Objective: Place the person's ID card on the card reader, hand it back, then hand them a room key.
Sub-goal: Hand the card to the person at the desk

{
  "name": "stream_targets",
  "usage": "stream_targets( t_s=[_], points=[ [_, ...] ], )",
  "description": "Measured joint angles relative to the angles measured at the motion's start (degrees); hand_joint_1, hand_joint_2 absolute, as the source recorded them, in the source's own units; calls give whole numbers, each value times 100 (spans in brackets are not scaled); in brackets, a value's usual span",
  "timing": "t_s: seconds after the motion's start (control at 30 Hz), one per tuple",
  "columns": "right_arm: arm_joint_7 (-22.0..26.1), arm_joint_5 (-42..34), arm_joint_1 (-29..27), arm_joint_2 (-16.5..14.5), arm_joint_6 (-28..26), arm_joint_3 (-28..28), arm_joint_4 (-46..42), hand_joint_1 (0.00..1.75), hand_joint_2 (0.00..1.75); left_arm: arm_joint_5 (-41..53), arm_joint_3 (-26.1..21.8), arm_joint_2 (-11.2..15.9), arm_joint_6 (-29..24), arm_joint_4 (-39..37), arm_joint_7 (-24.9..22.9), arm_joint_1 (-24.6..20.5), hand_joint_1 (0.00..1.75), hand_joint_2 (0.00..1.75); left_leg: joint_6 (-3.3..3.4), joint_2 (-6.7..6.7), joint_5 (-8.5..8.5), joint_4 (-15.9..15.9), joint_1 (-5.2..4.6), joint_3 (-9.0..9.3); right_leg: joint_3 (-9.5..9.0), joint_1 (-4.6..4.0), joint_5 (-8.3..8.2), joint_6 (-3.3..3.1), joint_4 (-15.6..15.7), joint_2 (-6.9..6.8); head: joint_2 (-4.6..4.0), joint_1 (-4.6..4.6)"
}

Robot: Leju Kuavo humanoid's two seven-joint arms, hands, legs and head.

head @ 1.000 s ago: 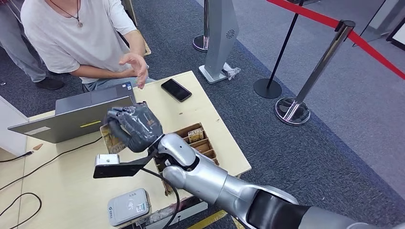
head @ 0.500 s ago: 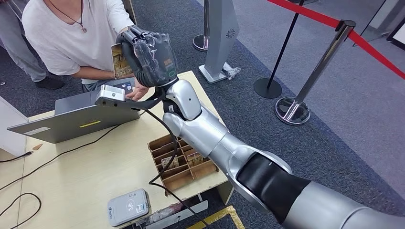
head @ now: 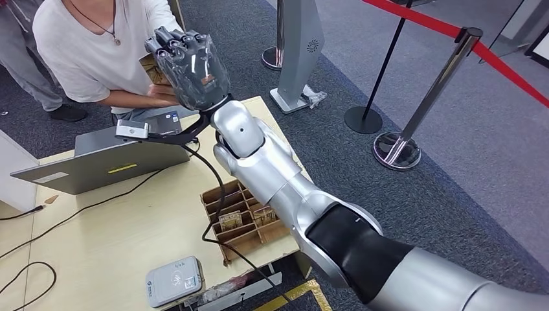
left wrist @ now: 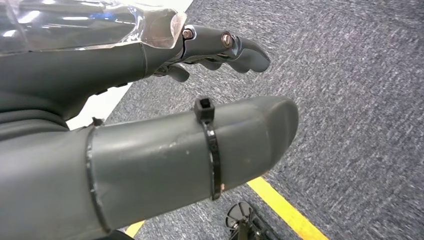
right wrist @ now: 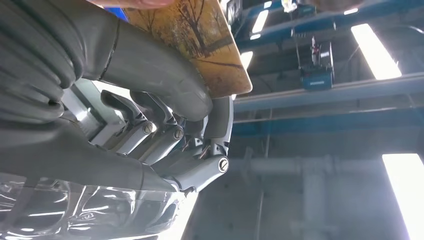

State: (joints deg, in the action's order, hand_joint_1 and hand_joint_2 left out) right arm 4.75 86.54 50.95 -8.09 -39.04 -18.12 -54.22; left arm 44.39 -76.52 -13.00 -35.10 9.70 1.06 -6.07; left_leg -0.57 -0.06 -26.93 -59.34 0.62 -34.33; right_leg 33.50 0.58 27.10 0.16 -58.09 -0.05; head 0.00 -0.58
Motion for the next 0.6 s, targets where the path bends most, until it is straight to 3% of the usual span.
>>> stream_targets(
  t_s=[0.17,0.2,0.3,0.33,0.37,0.5,0.6],
  points=[
    [-14,-4,-1,-105,0,0,129,175,175,12,0,1,-28,0,-25,12,0,0,0,-1,0,0,0,-1,0,0,0,0,0,0,0,-1],
    [-13,-7,-1,-117,0,0,150,163,175,21,0,0,-37,0,-29,16,0,0,0,-1,0,0,0,-2,0,0,0,0,1,0,0,-1],
    [-23,-4,-1,-151,0,-1,204,32,175,42,0,-1,-69,0,-33,33,0,0,0,-1,0,0,-1,-2,0,0,0,0,1,0,0,-1],
    [-35,-4,-1,-162,0,-2,221,0,175,44,0,-2,-85,0,-33,40,0,0,0,-1,0,0,-1,-2,0,0,0,0,1,0,0,0],
    [-52,-6,0,-173,0,-3,238,0,175,45,0,-3,-101,0,-32,47,0,0,0,-1,0,0,-1,-2,0,0,0,0,1,0,0,0],
    [-85,-86,-7,-197,-1,-20,292,0,0,-3,0,-21,-158,0,188,83,0,0,0,-1,0,0,0,-2,0,0,0,0,1,0,0,0],
    [-18,-213,-43,-197,-1,-30,297,0,0,-60,-1,-53,-180,0,380,122,0,0,0,-1,0,0,0,-1,0,0,0,0,1,0,0,0]
  ],
)
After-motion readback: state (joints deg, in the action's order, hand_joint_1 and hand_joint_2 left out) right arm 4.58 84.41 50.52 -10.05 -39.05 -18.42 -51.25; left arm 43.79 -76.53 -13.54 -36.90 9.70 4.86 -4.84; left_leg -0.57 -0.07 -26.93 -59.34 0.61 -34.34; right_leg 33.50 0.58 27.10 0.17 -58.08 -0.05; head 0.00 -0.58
